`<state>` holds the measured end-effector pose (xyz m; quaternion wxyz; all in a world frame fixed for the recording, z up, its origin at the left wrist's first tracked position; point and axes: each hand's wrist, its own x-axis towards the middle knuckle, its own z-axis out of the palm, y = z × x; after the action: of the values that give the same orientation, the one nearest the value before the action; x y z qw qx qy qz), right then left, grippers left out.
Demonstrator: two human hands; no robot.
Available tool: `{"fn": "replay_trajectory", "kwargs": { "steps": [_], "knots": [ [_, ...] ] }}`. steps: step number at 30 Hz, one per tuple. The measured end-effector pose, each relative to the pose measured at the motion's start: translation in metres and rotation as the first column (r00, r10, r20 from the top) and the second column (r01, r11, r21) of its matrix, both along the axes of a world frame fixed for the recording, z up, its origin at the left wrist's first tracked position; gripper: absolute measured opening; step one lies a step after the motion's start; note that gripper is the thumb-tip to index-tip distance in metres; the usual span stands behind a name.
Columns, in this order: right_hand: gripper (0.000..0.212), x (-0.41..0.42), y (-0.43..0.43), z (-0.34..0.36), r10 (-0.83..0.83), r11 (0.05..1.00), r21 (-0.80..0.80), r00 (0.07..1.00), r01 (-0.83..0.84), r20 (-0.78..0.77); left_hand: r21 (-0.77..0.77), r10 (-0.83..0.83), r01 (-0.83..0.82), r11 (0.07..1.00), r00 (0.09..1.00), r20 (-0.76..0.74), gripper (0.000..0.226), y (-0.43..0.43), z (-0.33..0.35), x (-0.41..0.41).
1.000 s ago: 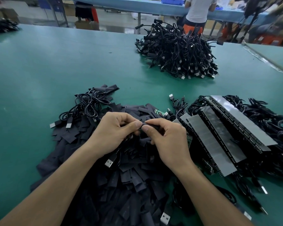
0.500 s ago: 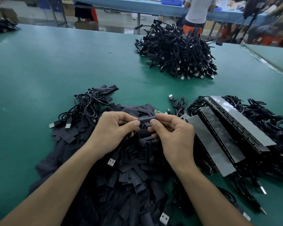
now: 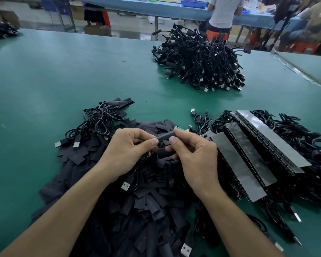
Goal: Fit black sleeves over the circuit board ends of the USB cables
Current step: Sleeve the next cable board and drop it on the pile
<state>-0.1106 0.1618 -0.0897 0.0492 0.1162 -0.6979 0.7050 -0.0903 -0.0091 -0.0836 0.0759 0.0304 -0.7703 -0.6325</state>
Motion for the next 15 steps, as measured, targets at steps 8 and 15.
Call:
{"fn": "replay_trajectory", "kwargs": {
  "steps": [8,15],
  "knots": [
    [0.033,-0.002,-0.0006,-0.0041,0.003,0.997,0.08,1.0,-0.002,-0.009,0.011,0.007,-0.007,1.0,1.0,-0.014,0.007,-0.0005,-0.0005,0.0008],
    [0.017,-0.0004,0.0007,0.0032,0.032,0.999,0.014,0.999,-0.032,0.025,0.045,-0.018,0.02,0.999,0.999,-0.043,0.003,0.0027,0.0032,0.0026]
  ]
}}
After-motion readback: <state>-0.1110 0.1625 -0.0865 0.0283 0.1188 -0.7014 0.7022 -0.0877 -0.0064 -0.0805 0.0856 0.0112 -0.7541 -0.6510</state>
